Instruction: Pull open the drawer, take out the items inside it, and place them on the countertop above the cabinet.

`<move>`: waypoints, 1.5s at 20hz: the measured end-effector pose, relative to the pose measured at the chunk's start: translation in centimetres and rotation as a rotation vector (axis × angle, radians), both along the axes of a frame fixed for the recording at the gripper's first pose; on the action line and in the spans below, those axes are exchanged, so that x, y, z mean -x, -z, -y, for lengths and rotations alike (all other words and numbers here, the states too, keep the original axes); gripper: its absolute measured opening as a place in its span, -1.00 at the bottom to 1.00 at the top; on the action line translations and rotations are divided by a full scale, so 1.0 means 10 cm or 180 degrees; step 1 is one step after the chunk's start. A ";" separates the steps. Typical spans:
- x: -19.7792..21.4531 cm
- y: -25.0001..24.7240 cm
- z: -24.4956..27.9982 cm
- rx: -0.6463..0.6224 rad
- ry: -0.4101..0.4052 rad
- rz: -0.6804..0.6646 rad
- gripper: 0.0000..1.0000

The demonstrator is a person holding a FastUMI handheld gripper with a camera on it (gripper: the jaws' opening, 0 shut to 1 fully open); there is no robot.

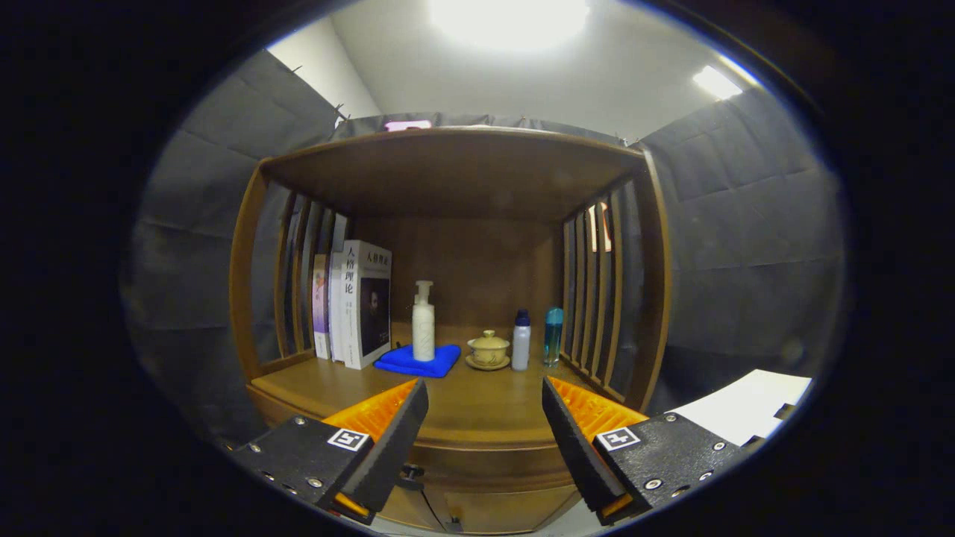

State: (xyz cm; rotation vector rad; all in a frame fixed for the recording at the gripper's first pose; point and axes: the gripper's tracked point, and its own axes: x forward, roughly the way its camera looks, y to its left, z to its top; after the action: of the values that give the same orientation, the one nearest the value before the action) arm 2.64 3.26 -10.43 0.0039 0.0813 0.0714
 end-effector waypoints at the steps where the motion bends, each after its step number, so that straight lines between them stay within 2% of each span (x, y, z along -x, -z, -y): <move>1: -0.01 0.09 -0.12 0.0005 -0.0049 -0.0054 0.90; 8: -0.01 0.63 -0.60 -0.0024 -0.0202 -0.0334 0.90; 18: 0.05 1.39 -0.85 -0.0106 -0.0220 -0.0561 0.90; 21: 0.03 1.53 -0.79 0.0060 -0.0141 -0.0558 0.89; 23: -0.01 1.62 -0.74 0.0104 -0.0092 -0.0584 0.83; 26: -0.05 1.71 -0.65 -0.0085 0.0020 -0.0615 0.71; 30: -0.12 1.72 -0.71 -0.0344 -0.0086 -0.0570 0.47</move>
State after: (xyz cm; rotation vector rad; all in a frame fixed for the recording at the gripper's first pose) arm 3.80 10.39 -27.63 0.1173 0.2566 0.1023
